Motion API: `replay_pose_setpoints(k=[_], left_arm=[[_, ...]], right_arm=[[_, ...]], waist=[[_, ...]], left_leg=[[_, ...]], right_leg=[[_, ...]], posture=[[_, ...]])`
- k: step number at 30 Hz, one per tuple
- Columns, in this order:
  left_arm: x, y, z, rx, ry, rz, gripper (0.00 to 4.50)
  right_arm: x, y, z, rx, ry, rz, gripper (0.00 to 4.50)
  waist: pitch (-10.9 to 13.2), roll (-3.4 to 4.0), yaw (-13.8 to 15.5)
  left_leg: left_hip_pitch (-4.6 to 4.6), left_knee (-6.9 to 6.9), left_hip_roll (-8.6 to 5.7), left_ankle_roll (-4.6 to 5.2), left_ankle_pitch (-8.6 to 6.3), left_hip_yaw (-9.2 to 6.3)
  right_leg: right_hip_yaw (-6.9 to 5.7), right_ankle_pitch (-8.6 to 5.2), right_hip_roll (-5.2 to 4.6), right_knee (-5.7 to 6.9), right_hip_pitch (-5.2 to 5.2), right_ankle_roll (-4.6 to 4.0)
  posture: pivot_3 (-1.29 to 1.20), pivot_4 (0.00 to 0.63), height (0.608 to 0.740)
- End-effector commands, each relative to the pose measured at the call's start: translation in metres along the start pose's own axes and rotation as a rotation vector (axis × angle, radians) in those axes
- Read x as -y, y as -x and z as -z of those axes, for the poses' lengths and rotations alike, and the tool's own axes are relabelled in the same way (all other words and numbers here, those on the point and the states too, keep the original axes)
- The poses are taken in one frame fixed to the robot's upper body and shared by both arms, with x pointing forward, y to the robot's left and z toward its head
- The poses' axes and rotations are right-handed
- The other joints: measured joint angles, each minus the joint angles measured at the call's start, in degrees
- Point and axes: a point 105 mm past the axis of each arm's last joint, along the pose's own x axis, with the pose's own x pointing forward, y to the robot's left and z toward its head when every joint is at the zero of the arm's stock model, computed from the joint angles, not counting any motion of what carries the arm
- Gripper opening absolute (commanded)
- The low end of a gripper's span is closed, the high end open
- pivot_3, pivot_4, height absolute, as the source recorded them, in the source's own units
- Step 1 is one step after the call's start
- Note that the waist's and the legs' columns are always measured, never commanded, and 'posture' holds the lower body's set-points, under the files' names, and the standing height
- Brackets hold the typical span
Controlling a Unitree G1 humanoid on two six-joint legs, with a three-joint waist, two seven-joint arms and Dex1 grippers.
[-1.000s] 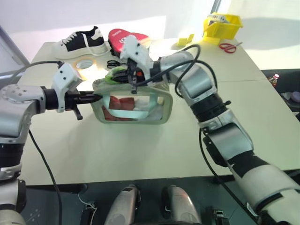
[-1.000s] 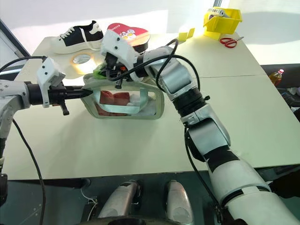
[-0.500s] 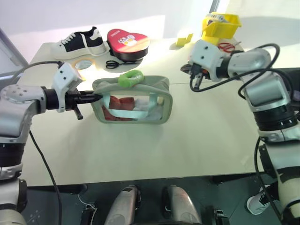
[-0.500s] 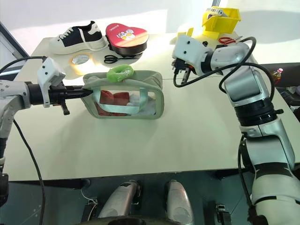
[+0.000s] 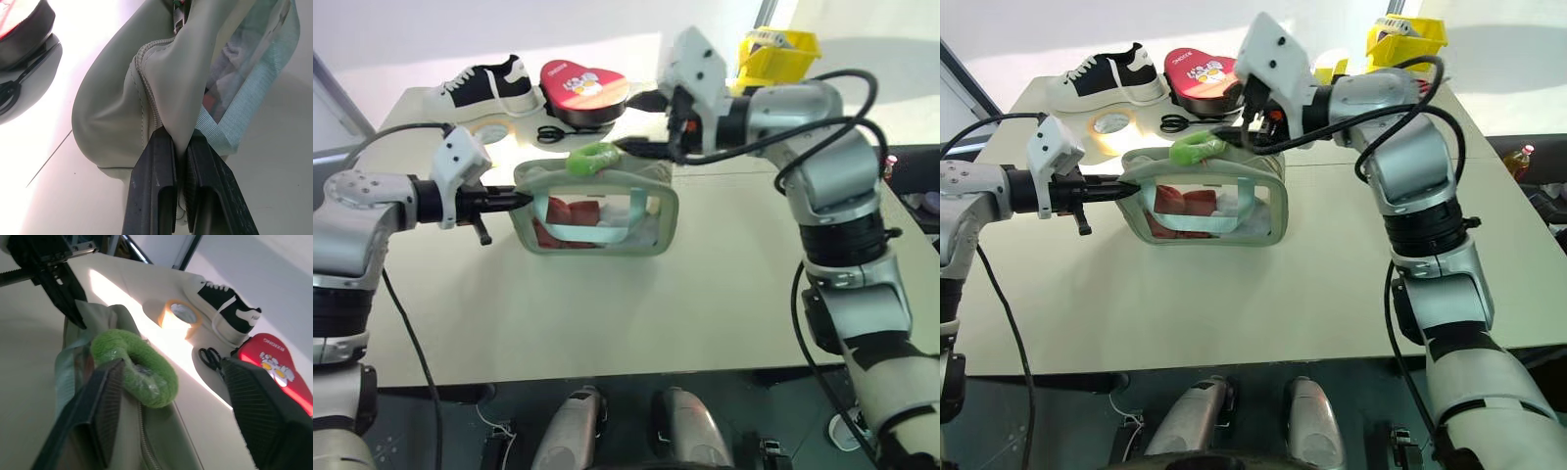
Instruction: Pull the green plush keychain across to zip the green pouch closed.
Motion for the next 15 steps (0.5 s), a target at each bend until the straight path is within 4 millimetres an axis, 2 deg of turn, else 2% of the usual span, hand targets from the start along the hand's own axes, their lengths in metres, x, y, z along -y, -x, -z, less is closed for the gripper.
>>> replay_pose_setpoints(k=[1, 4, 7, 12, 15], left_arm=[[-0.001, 0.006, -0.010, 0.020, -0.040, -0.011, 0.00], [0.001, 0.007, -0.009, 0.019, -0.040, -0.014, 0.00], [0.002, 0.007, -0.008, 0.019, -0.038, -0.016, 0.00], [0.003, 0.008, -0.007, 0.016, -0.037, -0.023, 0.00], [0.002, 0.008, -0.007, 0.019, -0.034, -0.030, 0.00]], right_arm=[[-0.009, -0.010, -0.017, 0.061, 0.039, -0.047, 3.42], [-0.019, -0.027, -0.014, 0.066, 0.018, -0.085, 3.42], [-0.019, -0.039, -0.003, 0.044, 0.001, -0.077, 3.42], [-0.020, -0.042, 0.003, 0.031, -0.014, -0.091, 3.42], [-0.017, -0.038, 0.003, 0.033, -0.024, -0.086, 2.57]], waist=[[0.00, 0.00, -0.04], [0.00, 0.00, -0.09], [0.00, 0.00, 0.00], [0.00, 0.00, -0.01], [0.00, 0.00, -0.03]], left_leg=[[0.00, 0.00, 0.01, 0.00, 0.00, 0.00], [0.02, -0.01, 0.06, -0.02, 0.01, 0.00], [0.02, -0.01, 0.07, -0.04, 0.03, 0.00], [0.02, 0.04, 0.02, -0.04, 0.02, 0.00], [0.02, -0.01, 0.05, -0.05, 0.03, 0.00]], right_leg=[[0.00, 0.00, 0.00, 0.00, -0.01, 0.00], [0.00, 0.00, 0.06, 0.04, -0.02, 0.00], [0.00, 0.01, 0.07, 0.07, -0.03, -0.03], [0.03, 0.02, 0.06, 0.06, -0.06, -0.02], [0.03, 0.02, 0.08, 0.08, -0.05, -0.02]], posture=[[0.00, 0.150, 0.740], [0.00, 0.150, 0.740], [0.00, 0.150, 0.740], [0.00, 0.150, 0.740], [0.00, 0.150, 0.740]])
